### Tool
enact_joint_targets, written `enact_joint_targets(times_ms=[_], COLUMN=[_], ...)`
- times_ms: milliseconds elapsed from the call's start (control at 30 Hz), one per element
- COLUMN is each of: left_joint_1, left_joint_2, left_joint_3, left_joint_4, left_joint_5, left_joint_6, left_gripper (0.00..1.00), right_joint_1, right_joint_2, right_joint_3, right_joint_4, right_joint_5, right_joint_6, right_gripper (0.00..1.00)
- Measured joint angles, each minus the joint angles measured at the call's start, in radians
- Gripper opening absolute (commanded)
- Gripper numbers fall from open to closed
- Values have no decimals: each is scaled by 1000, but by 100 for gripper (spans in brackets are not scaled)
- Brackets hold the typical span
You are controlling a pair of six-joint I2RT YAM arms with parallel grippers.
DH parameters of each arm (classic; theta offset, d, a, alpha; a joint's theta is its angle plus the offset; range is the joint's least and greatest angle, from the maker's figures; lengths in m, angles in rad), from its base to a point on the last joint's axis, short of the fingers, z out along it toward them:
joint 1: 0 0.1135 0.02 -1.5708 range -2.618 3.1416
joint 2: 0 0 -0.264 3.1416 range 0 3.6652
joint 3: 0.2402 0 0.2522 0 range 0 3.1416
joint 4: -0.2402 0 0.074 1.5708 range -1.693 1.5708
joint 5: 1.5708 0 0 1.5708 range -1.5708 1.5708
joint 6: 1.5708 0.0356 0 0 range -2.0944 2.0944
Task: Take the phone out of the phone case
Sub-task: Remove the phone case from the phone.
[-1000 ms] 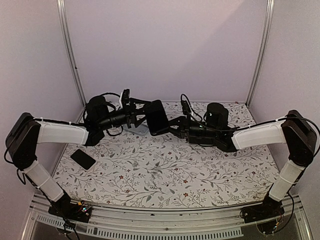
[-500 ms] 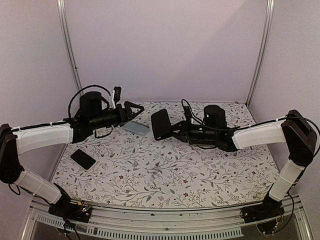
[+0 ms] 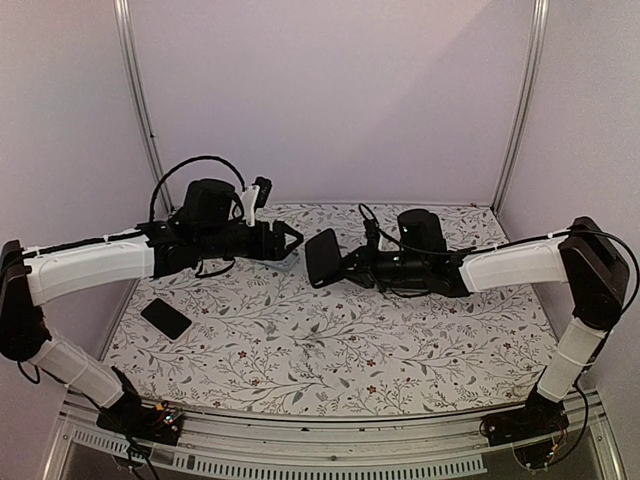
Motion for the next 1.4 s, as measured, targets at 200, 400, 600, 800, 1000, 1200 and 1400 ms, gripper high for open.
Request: enact_joint_targets(times_ms=[200,400,600,800,1000,1200,1400], left_joint_1=[-54,-105,-143,-168,-190,-212,-230], left_joint_2=[36,72,115,132,163,212,235], left_joint_3=[32,38,64,93,137,184,210], left_joint_4=[-89,-133,-163,-185,-210,-220,-226], left_joint_5=[-97,-153,-197,-223,-286,-332,-359], left_joint_6=[84,129,169,198,217,241,262], left_gripper=[81,82,82,83,83,82,82], right_joint_1=[-2,-10,-15,-16,-16,-16,-16], right_joint_2=[17,37,41,41,41,48,58], right_joint_3=[25,45,70,91,93,107,117], right_joint_4=[-44,-81,-124,-138,-153,-164,-167], right_joint_5=[0,2,8,9,9,8,8], right_joint_6=[-1,0,6,21,37,64,77], right_gripper=[0,0,0,0,0,0,0])
